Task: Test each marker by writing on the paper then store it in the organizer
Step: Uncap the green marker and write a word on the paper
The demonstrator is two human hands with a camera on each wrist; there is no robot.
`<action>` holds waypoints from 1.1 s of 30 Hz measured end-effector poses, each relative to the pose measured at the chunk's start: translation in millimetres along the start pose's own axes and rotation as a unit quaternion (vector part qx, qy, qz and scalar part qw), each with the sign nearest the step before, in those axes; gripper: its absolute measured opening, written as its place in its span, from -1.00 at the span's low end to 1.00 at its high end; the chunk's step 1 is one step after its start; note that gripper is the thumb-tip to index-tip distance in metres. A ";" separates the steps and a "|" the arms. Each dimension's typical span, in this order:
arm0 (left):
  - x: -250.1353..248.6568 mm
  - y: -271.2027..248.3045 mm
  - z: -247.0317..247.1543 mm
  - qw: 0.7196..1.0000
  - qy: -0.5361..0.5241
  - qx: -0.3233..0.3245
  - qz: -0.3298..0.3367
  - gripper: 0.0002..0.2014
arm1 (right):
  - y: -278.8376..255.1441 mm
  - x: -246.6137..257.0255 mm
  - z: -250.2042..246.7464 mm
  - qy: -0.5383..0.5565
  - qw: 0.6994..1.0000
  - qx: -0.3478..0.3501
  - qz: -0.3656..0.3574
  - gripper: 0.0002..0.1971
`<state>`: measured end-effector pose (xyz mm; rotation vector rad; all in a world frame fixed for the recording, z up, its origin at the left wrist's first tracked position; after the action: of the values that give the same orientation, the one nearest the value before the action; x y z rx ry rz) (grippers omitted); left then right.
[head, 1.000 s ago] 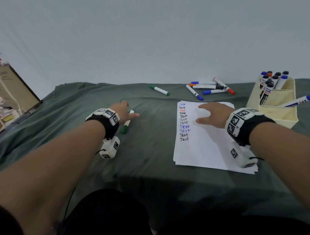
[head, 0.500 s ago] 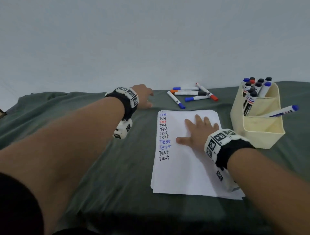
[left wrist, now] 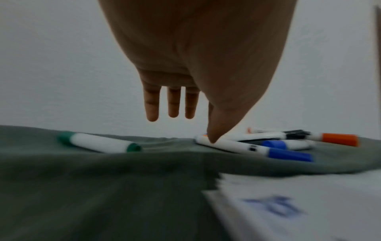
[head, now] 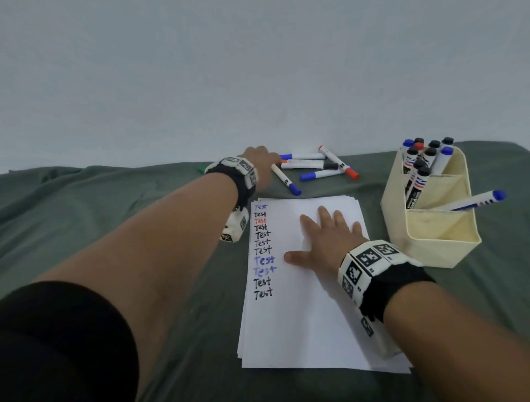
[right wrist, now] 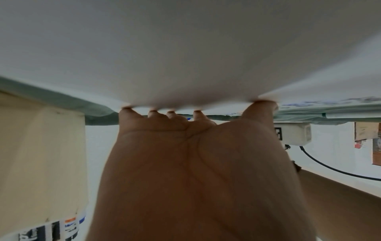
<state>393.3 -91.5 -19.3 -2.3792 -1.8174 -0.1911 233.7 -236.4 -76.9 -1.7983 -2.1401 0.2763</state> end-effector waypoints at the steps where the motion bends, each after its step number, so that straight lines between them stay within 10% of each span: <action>1: 16.2 -1.1 2.4 1.000 0.010 0.010 -0.017 -0.49 | -0.2 0.1 -0.4 0.001 1.000 0.002 0.001 0.00; 14: 103.5 -30.7 34.9 0.995 -0.045 0.054 -0.073 -0.67 | 2.2 0.3 1.1 0.008 1.000 0.007 0.001 0.01; 24: 7.4 -75.0 -0.5 0.989 -0.125 -0.029 0.076 -0.75 | -0.4 8.2 -34.3 0.079 0.983 -0.154 -0.056 -0.25; 33: -36.9 -126.3 -3.8 0.988 -0.137 -0.024 0.073 -0.70 | 1.3 13.7 -34.5 0.072 0.984 -0.136 -0.090 -0.77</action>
<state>261.7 -94.3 -18.0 -2.6716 -1.7510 0.1160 245.7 -224.9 -43.7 -1.6851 -2.3045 -0.1939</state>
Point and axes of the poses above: each hand's wrist, its own y-axis towards the middle knuckle, its own z-axis out of the palm, x = y × z, the point moved 8 cm from there along y, towards the middle knuckle, and after that the axes turned 3 degrees about -x, right-handed, at the moved point
